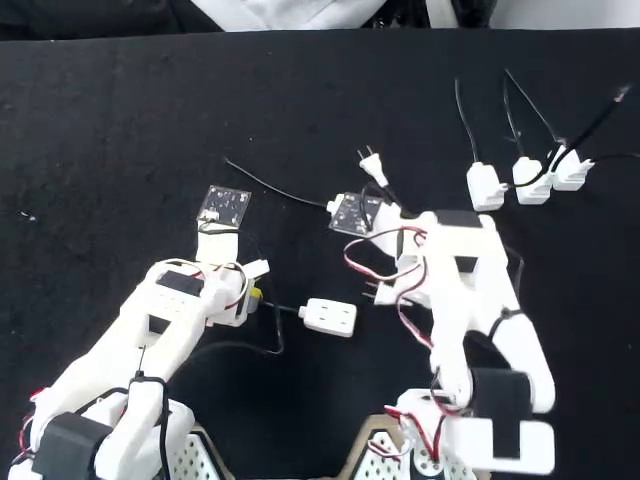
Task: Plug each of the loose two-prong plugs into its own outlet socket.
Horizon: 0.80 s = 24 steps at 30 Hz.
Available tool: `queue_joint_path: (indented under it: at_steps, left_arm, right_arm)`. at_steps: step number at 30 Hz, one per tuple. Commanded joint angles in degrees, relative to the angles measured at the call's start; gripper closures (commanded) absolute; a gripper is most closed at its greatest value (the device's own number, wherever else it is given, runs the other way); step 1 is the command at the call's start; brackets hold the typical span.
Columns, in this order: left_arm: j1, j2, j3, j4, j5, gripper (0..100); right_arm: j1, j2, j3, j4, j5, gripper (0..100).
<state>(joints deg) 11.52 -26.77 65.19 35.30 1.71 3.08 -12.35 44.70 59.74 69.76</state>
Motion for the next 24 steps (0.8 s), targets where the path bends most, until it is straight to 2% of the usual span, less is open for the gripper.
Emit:
queue_joint_path:
  at_steps: [1, 7, 10, 13, 20, 24]
  left_arm:
    - [0.04, -1.14, 0.57, -0.88, 0.70, 80]
    - [0.04, -1.14, 0.57, -0.88, 0.70, 80]
    - [0.04, -1.14, 0.57, -0.88, 0.70, 80]
    - [0.04, -1.14, 0.57, -0.88, 0.70, 80]
    - [0.04, -1.14, 0.57, -0.79, 0.70, 80]
    - [0.04, -1.14, 0.57, -0.79, 0.70, 80]
  right_arm:
    - [-0.44, -4.44, -0.13, 0.97, -0.35, 82.5]
    - [-0.88, -4.97, 1.80, 0.88, 0.18, 82.5]
    - [-2.02, -4.97, 5.05, 0.97, 4.22, 82.5]
    - [-2.29, -4.97, 6.11, 0.70, 4.92, 82.5]
    - [-1.23, -4.97, 6.02, -6.33, 4.92, 82.5]
    - [-1.23, -3.12, 5.93, -6.86, 5.01, 82.5]
